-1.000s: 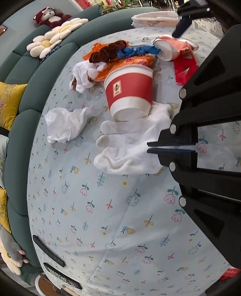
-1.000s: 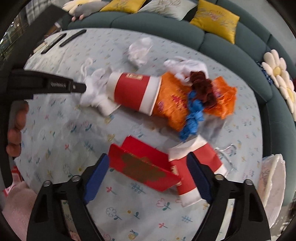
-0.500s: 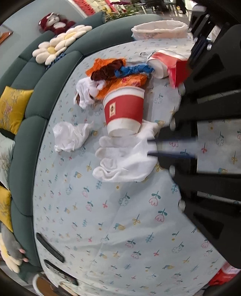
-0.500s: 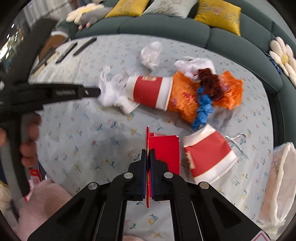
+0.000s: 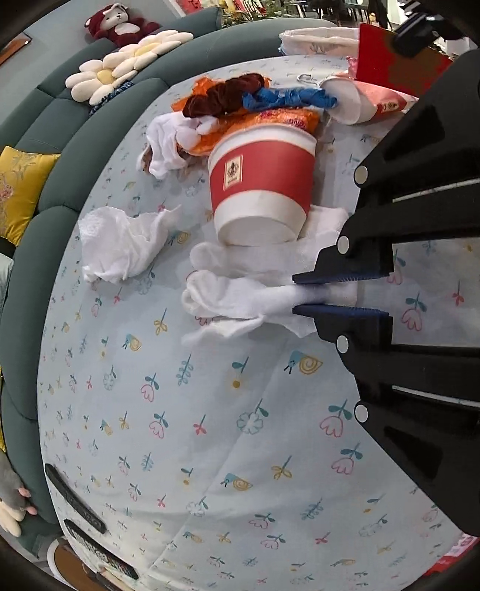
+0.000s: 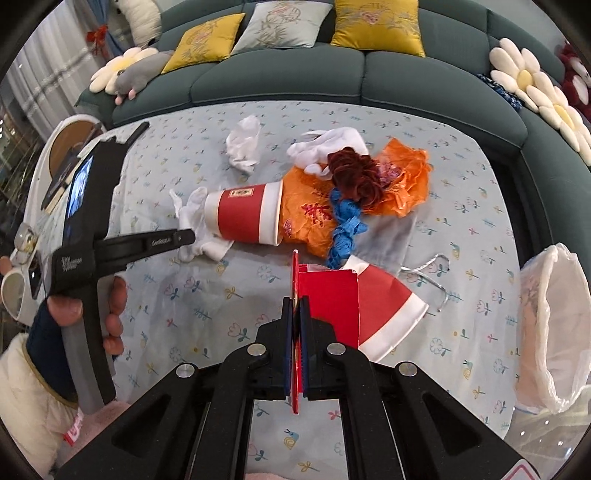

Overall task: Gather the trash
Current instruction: 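Close left gripper on the white glove while right gripper holds the red box, then carry the glove and red box with both grippers over the white trash bin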

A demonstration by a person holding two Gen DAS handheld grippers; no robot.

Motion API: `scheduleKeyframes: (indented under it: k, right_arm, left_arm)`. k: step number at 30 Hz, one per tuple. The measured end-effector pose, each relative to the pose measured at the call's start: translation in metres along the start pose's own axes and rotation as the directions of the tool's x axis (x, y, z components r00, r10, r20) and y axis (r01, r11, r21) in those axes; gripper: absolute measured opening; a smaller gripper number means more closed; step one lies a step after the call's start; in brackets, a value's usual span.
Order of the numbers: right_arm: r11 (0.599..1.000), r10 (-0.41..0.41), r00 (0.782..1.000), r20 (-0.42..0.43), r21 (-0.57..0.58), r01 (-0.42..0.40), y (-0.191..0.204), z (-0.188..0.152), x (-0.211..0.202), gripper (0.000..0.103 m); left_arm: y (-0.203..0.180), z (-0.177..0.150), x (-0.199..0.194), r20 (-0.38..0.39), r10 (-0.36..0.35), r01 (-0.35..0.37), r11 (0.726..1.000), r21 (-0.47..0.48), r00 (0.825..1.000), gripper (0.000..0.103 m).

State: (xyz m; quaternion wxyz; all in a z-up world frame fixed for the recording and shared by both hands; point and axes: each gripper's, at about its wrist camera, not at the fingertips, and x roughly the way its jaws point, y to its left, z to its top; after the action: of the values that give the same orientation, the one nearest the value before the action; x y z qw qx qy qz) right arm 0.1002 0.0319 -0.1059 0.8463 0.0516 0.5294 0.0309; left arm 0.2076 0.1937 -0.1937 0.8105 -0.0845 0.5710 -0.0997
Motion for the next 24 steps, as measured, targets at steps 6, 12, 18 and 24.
scheduleKeyframes:
  k: [6, 12, 18, 24]
  right_arm:
    - [0.999, 0.007, 0.999, 0.045, 0.053, -0.010, -0.005, 0.005, -0.027, 0.003]
    - [0.995, -0.006, 0.995, 0.104, 0.095, -0.004, -0.020, 0.005, -0.063, 0.003]
    - [0.985, -0.040, 0.985, 0.170, 0.172, 0.010, -0.053, -0.005, -0.106, 0.003]
    - [0.971, -0.073, 0.974, 0.216, 0.240, 0.020, -0.093, -0.019, -0.139, 0.003]
  left_arm:
    - [-0.013, -0.011, -0.042, 0.055, -0.014, 0.012, 0.999, 0.034, 0.998, 0.010]
    - [-0.049, -0.023, -0.097, 0.128, -0.039, 0.025, 0.994, 0.110, 0.991, 0.010]
    - [-0.106, -0.035, -0.143, 0.175, -0.105, 0.071, 0.979, 0.194, 0.979, 0.010]
    - [-0.164, -0.046, -0.166, 0.188, -0.163, 0.105, 0.952, 0.288, 0.969, 0.010]
